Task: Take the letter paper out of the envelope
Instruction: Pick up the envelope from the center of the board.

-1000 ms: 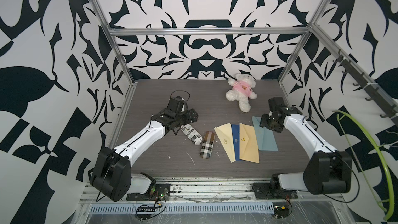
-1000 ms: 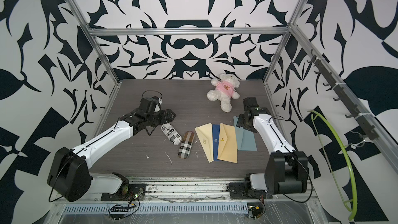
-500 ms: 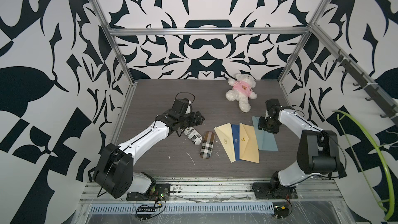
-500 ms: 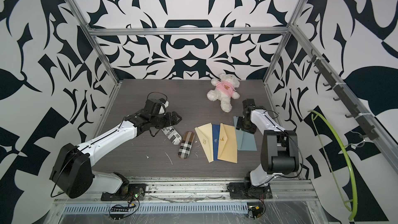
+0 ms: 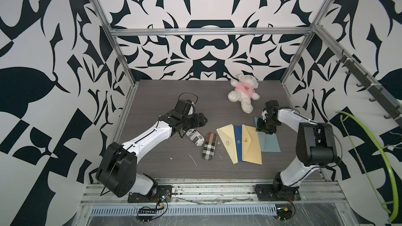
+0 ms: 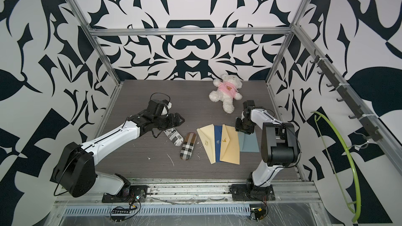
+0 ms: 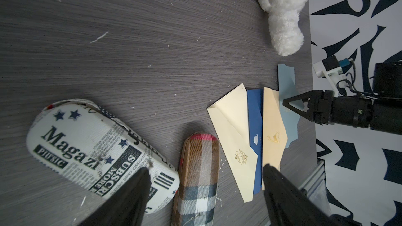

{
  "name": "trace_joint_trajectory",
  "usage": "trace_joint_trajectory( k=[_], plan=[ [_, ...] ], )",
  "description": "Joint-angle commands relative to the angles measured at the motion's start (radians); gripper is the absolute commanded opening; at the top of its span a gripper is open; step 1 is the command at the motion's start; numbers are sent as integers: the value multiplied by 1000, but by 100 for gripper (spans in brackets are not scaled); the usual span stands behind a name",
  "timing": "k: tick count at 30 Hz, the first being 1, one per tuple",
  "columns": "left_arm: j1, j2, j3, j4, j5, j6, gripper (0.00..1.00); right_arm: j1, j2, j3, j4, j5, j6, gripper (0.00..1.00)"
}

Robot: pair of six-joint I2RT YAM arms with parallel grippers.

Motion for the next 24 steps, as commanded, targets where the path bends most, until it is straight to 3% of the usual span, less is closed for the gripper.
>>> trace_joint_trajectory(
  k=[1, 4, 9, 14, 19, 24],
  plan=[
    [-3, 13, 31, -18, 13, 12, 86, -2, -10, 26, -7, -22, -18, 36],
    [-2, 15, 38, -18, 13, 12, 86, -1, -14, 28, -13, -5, -23, 26],
    [-3, 14, 57, -30, 12, 12, 86, 6, -40, 49, -36, 52, -32, 0],
    [-3, 7, 84, -45, 10, 6, 86, 49, -116, 94, -81, 177, -30, 0],
    [-2, 4, 148, -81, 5, -16, 86, 150, -208, 214, -191, 424, 5, 0],
    [12, 5, 242, -95, -1, -87, 88, 277, -265, 378, -283, 577, -5, 0]
  ],
)
